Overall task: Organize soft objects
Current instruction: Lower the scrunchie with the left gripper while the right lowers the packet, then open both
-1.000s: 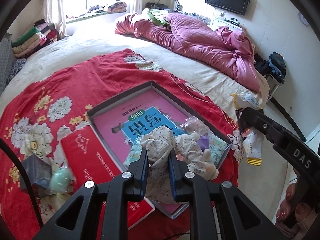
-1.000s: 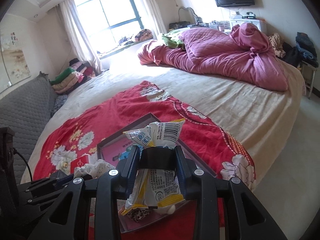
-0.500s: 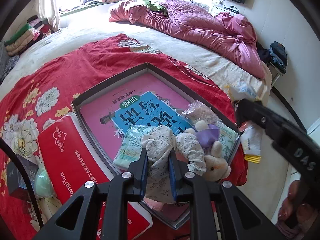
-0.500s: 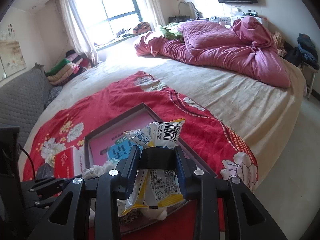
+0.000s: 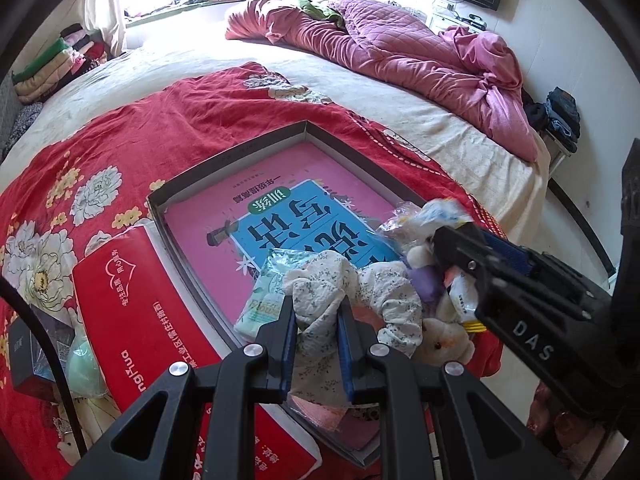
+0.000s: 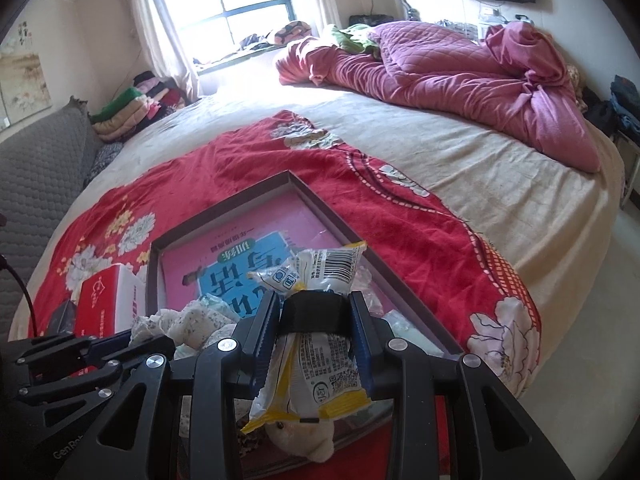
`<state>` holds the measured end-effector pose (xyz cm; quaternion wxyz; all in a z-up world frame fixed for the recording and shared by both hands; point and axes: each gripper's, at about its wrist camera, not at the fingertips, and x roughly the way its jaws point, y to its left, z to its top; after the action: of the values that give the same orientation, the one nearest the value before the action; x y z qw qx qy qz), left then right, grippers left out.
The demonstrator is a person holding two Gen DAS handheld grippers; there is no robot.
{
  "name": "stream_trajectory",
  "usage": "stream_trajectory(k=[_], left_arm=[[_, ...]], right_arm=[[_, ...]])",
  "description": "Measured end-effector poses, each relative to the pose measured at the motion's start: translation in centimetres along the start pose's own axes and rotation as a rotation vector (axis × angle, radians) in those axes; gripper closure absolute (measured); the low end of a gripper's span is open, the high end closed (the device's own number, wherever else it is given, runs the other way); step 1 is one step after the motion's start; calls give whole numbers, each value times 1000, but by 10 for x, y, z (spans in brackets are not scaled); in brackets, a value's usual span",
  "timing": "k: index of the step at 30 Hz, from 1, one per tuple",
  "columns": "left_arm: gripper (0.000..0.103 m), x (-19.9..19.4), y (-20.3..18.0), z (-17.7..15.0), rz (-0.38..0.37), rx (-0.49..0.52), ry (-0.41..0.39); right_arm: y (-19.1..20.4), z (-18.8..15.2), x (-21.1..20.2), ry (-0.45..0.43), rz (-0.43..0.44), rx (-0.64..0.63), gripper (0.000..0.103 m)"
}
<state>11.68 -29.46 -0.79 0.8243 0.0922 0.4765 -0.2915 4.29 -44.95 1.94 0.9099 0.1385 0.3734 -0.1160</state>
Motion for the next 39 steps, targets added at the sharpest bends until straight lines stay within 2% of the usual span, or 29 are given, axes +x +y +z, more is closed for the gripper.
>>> stream_trajectory(k=[6,14,25,28,33,35,39], left_arm=[[84,2,2,0,3,-6,2],[84,4,0,-1,0,-2,7],[84,6,1,0,8,0,15],[84,6,1,0,12,3,16],[73,5,-1,1,13,7,12],[65,3,-1,0,4,4,9],[52,-3,-2,0,2,9,-4]], right_arm=[[3,-2,12,12,1,-16,67],[5,-2,25,18,-50,-37,64],[-3,-2,21,18,-32,11,62],[-2,-1,20,15,-22,11,58],[-3,-1,14,7,-20,15,50],[-5,-1,9,0,-14,25,47],[-11,2,-7,-30,-14,44,47]])
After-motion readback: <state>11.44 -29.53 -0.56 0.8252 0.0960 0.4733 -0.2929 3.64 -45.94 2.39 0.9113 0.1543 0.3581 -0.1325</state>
